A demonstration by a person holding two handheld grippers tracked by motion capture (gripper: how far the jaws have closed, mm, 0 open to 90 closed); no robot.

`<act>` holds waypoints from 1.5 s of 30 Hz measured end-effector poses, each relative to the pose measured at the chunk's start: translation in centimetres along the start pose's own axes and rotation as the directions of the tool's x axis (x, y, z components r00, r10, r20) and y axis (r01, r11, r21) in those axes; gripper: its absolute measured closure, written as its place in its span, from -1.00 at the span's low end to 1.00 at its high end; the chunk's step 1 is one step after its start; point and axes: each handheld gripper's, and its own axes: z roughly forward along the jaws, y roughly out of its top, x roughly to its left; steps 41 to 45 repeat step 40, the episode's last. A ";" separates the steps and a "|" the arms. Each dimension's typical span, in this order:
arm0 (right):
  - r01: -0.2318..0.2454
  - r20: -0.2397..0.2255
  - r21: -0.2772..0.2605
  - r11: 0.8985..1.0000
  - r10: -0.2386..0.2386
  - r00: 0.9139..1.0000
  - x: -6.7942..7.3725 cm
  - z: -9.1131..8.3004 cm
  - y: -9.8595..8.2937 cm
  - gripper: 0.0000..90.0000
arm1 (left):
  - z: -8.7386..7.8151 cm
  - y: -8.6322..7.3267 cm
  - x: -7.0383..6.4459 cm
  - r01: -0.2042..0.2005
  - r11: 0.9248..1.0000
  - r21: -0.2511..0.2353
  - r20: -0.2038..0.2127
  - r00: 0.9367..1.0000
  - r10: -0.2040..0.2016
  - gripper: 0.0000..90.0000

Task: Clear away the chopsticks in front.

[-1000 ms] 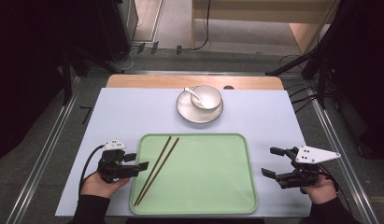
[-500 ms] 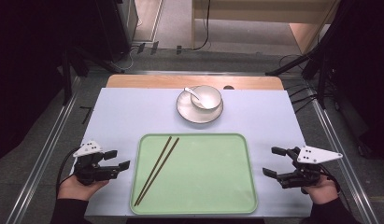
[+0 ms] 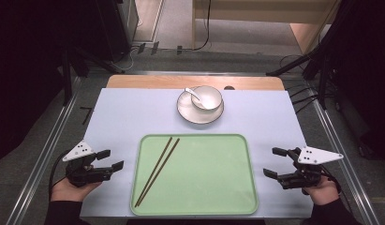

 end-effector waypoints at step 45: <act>0.005 -0.006 0.003 1.000 -0.005 1.000 0.0 0.1 0.0 -0.61 | 0.6 -0.4 0.1 -0.015 1.000 0.021 -0.013 1.000 0.015 -0.50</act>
